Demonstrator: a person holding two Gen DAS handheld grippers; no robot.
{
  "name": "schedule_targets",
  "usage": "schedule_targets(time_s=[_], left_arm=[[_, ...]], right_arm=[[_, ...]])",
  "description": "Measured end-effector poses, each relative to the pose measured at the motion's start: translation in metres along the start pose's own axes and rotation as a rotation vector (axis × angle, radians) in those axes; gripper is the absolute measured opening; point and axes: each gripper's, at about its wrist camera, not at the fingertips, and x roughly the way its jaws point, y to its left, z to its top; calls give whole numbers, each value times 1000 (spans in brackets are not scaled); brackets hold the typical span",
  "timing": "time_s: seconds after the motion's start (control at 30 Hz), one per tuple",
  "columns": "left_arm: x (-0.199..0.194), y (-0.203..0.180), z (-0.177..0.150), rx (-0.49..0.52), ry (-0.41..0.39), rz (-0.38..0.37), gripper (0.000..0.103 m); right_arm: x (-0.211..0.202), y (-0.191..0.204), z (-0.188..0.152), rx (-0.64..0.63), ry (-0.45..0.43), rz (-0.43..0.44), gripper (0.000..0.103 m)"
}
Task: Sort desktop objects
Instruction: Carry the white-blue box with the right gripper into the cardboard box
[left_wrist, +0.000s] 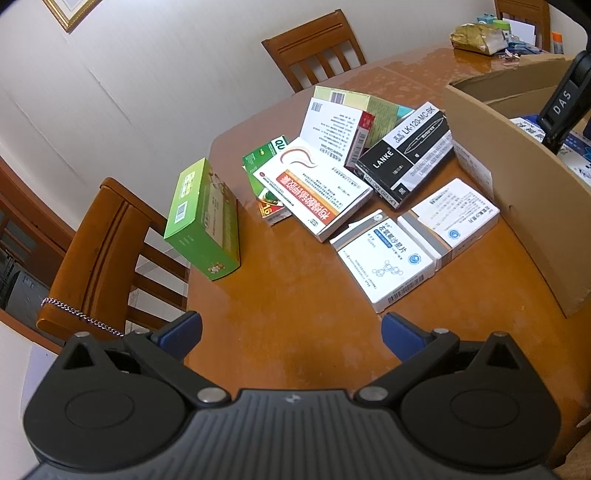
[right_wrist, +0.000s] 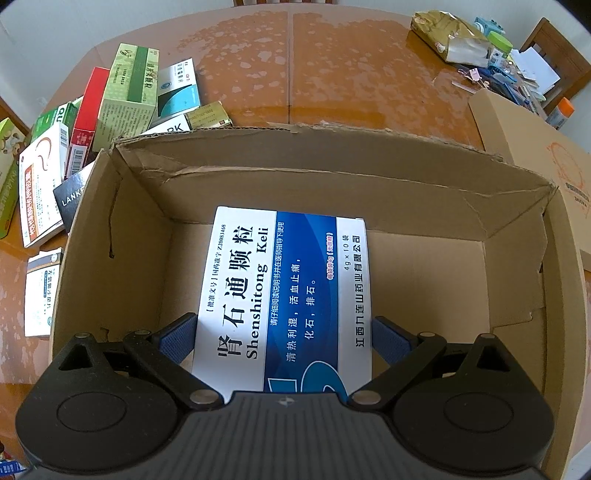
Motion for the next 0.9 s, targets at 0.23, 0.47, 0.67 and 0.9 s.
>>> schedule_targets(time_s=[0.23,0.47,0.67,0.9], left_arm=[[2,0,1,1,3,-5,103],[4,0,2,4,7,-5,103],[5,-2,3,15,6,-6,103],[6,-1,4,15,8,-3,103]], right_arm=[[1,1,0,0,1,2,100],[2,3,2,0,2,12,100],[5,13,2,-19,7,34,100],[7,12,3,-15,8,39,100]])
